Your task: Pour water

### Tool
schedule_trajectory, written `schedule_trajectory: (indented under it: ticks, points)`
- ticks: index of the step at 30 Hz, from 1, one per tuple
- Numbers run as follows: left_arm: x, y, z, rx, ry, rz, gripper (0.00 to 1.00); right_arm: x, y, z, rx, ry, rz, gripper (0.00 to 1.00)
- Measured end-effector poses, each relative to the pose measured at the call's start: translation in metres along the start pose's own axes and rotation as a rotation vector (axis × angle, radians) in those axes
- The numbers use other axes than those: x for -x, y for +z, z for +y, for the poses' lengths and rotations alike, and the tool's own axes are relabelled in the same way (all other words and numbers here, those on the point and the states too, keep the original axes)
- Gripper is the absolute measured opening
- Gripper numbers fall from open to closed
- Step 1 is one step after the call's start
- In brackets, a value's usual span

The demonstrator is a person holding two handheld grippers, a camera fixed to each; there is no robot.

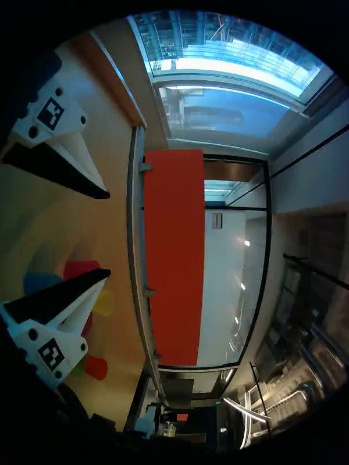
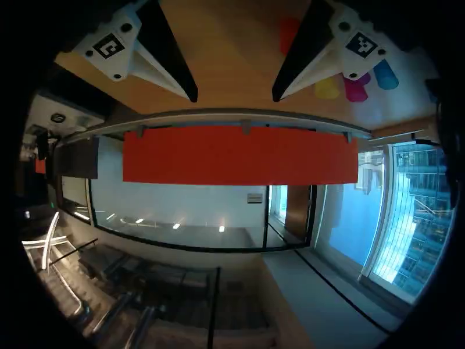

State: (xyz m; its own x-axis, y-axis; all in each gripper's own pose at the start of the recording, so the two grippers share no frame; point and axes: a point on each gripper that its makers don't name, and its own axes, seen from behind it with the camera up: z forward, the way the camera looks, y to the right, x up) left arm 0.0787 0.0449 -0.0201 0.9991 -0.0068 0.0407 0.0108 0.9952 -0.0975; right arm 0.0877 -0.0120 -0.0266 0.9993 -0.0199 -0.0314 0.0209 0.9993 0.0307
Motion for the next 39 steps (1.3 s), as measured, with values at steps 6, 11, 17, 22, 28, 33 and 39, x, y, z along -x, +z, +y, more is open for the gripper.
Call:
schedule_trajectory:
  ticks: [6,11,17,22,28,33,39]
  points:
    - [-0.004,0.002,-0.005,-0.024,-0.001,0.026,0.88,-0.01,0.004,0.004,0.033,-0.009,0.035,0.99]
    - [-0.007,0.003,-0.008,-0.046,0.011,0.049,0.88,-0.009,0.006,0.01,0.055,0.004,0.029,0.99]
    - [-0.004,0.004,-0.011,-0.071,0.004,0.081,0.88,-0.007,0.005,0.02,0.077,0.018,0.027,0.99]
    - [0.003,0.003,-0.018,-0.085,0.013,0.098,0.88,-0.004,0.004,0.029,0.099,0.028,0.015,0.99]
    - [0.014,0.004,-0.027,-0.1,0.022,0.108,0.88,-0.002,0.003,0.03,0.111,0.027,0.007,0.99]
    - [0.025,0.005,-0.033,-0.102,0.021,0.109,0.88,0.004,0.003,0.025,0.111,0.029,-0.002,0.99]
    - [0.04,0.007,-0.04,-0.115,0.04,0.101,0.88,0.005,0.005,0.021,0.109,0.024,-0.015,0.99]
